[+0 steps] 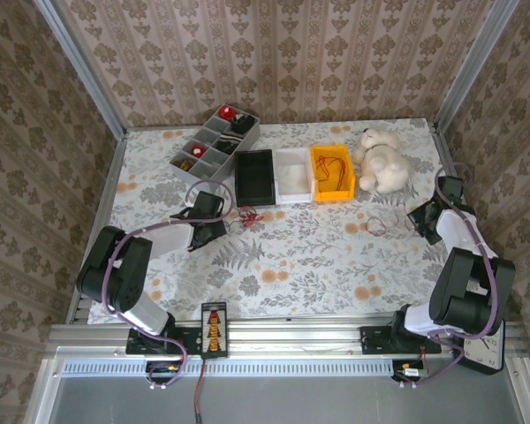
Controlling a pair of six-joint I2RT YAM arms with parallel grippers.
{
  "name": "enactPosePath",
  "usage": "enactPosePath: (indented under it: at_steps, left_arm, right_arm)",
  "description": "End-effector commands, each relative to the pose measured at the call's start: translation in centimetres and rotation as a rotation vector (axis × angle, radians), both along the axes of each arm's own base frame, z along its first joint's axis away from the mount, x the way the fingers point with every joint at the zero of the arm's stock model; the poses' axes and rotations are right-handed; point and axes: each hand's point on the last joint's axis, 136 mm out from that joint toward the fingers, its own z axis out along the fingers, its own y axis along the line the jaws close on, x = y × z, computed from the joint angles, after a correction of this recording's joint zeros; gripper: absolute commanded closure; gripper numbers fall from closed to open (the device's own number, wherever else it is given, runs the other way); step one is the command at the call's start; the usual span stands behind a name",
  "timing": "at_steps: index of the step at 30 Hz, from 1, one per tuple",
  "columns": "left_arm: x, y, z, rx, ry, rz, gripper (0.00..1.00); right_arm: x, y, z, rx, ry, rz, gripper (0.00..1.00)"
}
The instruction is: Untangle the cables
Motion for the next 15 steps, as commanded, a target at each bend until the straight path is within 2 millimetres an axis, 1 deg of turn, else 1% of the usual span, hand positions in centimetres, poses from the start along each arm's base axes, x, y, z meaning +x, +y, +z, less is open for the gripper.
enactPosePath:
  at_steps: [1,2,4,5,7,8,11,13,15]
  left_arm:
    - [-3.9,5.2,-2.1,0.168,0.134,0.159,1.0]
    - [-3.7,5.1,-1.9,0.162,0.124,0.158,1.0]
    - [-3.0,4.0,-1.6,0.132,0.102,0.093,1.0]
    - [-2.6,3.3,-1.4,0.123,0.094,0.054,1.0]
    - [-1.8,1.3,-1.3,0.1,0.075,-0.067,1.0]
    - [-1.7,-0.8,-1.1,0.086,0.061,-0.16,1.0]
    - [-1.9,-6.1,-0.8,0.008,0.016,-0.423,1.0]
    - [-2.7,-9.6,-0.4,-0.06,-0.011,-0.579,1.0]
    - [-3.6,-12.2,-0.1,-0.145,-0.018,-0.691,1.0]
  right_arm:
    - [-1.6,-1.5,1.3,-0.045,0.007,-0.052,1.0]
    - [-1.6,-1.7,1.7,-0.051,-0.009,-0.053,1.0]
    - [-0.7,-1.7,2.7,-0.058,-0.056,-0.013,1.0]
    - [-0.1,-1.2,3.1,-0.05,-0.085,0.021,1.0]
    - [1.6,0.0,4.2,-0.035,-0.157,0.094,1.0]
    - [2.5,0.8,4.9,-0.028,-0.203,0.137,1.0]
    - [5.4,4.1,8.1,-0.014,-0.372,0.289,1.0]
    - [6.9,6.7,11.3,-0.002,-0.492,0.396,1.0]
    - [7.9,8.9,14.5,-0.011,-0.575,0.483,1.0]
